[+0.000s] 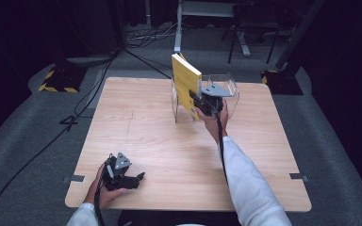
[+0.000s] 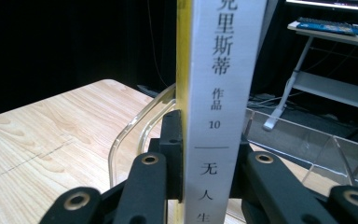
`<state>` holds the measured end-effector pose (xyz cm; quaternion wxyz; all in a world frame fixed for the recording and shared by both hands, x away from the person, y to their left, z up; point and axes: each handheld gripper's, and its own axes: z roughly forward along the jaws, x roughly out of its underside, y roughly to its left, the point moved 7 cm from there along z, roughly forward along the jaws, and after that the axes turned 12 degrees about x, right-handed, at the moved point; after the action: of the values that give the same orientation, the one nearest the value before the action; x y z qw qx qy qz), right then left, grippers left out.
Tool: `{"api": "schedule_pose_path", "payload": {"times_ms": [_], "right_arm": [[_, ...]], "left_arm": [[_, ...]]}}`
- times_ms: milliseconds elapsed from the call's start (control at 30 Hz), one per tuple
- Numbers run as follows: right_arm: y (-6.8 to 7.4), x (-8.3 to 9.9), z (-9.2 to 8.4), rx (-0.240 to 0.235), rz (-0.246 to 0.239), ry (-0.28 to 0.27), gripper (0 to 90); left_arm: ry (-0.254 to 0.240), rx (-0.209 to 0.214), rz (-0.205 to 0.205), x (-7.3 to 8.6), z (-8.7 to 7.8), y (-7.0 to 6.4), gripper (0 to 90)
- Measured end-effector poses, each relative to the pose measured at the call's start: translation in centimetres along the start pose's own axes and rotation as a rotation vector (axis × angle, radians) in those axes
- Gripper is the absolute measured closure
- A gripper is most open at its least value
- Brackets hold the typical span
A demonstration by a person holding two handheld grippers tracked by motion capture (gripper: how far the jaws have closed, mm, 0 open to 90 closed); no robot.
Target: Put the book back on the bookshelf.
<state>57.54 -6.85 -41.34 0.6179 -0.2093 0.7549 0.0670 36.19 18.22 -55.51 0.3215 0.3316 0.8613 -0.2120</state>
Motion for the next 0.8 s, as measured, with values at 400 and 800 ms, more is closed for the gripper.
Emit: {"api": "schedule_pose_path", "payload": {"times_ms": [400,800], "right_arm": [[0.1,0.3,2.0,0.044,0.032,0.012,76.3],[0.7,2.2,4.1,0.08,0.042,0.039,76.3]], "left_arm": [[0.0,0.001,-0.008,0.0,0.0,-0.1,16.3],[-0.001,0.001,-0.006,0.0,0.0,-0.1,16.4]]}}
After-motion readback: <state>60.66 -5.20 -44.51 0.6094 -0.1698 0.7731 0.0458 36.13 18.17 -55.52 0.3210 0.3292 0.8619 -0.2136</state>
